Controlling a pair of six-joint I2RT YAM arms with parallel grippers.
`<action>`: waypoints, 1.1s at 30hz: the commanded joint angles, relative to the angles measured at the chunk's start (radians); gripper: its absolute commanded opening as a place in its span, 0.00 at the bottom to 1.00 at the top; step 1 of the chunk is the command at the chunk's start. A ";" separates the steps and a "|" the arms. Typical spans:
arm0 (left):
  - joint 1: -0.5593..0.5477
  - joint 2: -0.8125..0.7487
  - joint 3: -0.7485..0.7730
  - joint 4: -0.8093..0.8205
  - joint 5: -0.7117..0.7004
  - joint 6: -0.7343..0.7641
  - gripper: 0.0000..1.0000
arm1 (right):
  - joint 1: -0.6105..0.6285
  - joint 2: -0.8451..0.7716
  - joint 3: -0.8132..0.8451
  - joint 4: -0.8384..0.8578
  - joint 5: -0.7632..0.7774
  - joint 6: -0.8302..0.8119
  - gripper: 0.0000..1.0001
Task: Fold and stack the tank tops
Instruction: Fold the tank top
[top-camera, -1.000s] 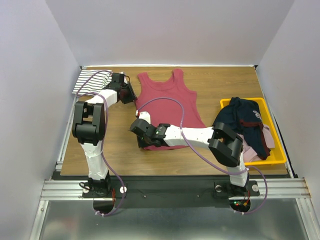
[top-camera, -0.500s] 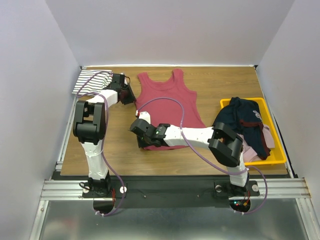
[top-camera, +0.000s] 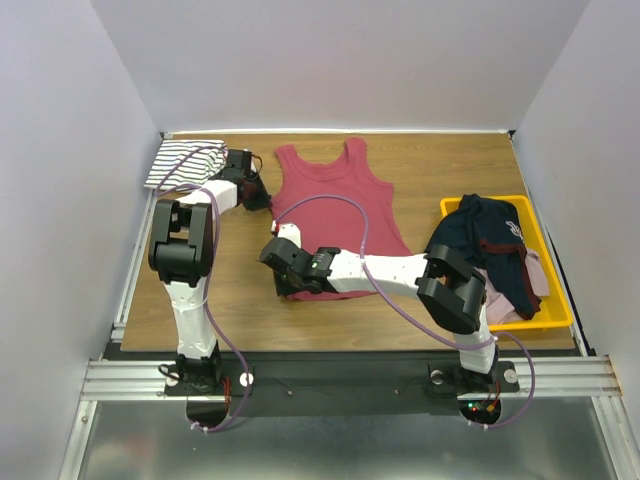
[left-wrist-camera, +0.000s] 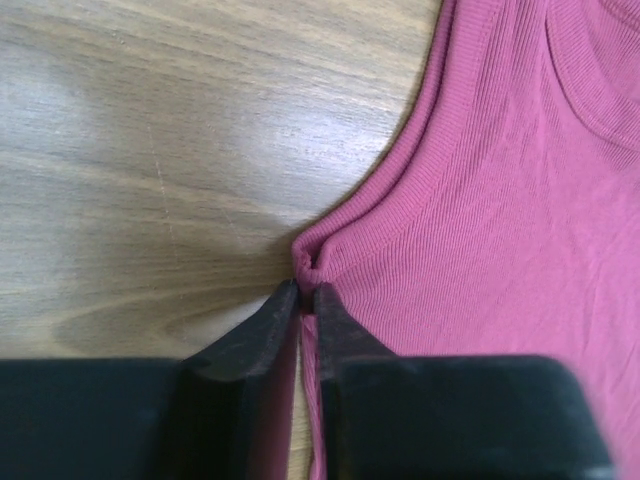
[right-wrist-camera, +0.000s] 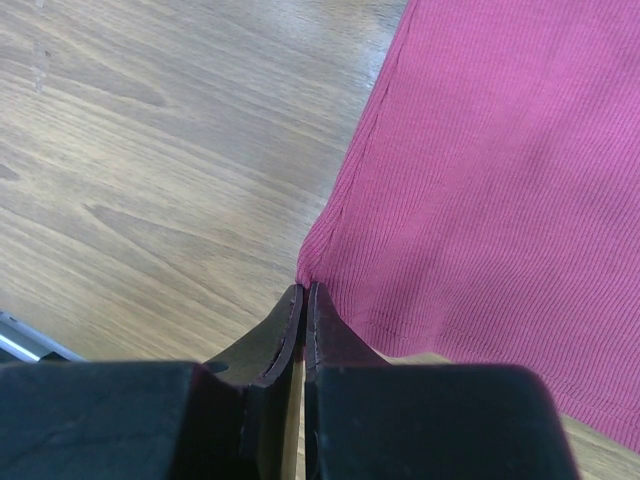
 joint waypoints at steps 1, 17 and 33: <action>-0.005 -0.004 0.042 0.016 -0.021 -0.005 0.02 | 0.001 -0.032 0.004 0.016 -0.025 0.010 0.00; 0.059 -0.122 0.000 -0.044 -0.229 -0.058 0.00 | 0.058 0.068 0.110 0.034 -0.138 0.001 0.00; -0.033 -0.091 0.106 -0.075 -0.248 -0.069 0.00 | 0.004 -0.108 -0.099 0.091 -0.070 0.041 0.00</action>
